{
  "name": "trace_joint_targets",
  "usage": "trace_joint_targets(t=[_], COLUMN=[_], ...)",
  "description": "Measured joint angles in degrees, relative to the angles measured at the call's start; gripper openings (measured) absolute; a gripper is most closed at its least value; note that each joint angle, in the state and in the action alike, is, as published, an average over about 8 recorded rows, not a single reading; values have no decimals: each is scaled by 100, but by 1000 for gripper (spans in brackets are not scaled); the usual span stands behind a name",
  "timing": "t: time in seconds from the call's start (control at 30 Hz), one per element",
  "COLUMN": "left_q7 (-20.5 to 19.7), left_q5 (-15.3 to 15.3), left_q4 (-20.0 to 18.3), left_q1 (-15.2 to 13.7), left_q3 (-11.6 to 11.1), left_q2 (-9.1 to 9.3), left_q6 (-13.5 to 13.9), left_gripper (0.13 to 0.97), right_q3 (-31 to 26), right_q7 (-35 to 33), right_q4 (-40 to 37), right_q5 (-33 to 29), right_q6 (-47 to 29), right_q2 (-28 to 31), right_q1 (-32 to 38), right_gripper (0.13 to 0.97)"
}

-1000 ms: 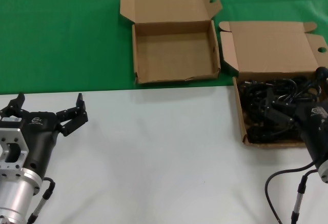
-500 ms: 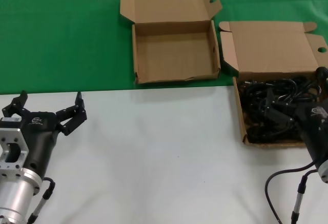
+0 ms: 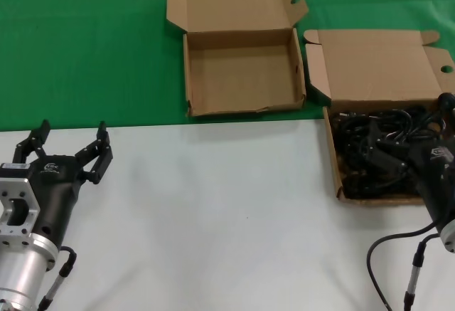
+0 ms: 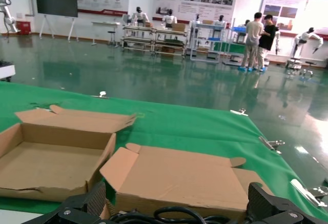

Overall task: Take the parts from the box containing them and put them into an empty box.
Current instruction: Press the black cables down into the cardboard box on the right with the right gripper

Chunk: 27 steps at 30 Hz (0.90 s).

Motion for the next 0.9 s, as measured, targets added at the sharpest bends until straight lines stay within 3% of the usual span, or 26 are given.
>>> trace_joint_targets(t=[0.17, 0.43, 0.73, 0.9], left_q7=[0, 0, 0, 0], left_q5=[0, 0, 0, 0], left_q4=[0, 0, 0, 0], left_q1=[0, 0, 0, 0], left_q3=[0, 0, 0, 0], left_q2=[0, 0, 0, 0], left_q6=[0, 0, 0, 0], left_gripper=[614, 399, 247, 236], right_q3=[-242, -440, -658, -853], right_q7=[91, 207, 163, -149], right_q4=[-50, -294, -869, -1369], right_q5=[98, 142, 11, -76], right_q6=[23, -418, -1792, -2792], right_q2=[252, 821, 1753, 2195], right_q1=[57, 330, 1126, 1811], right_gripper=[966, 966, 966, 966])
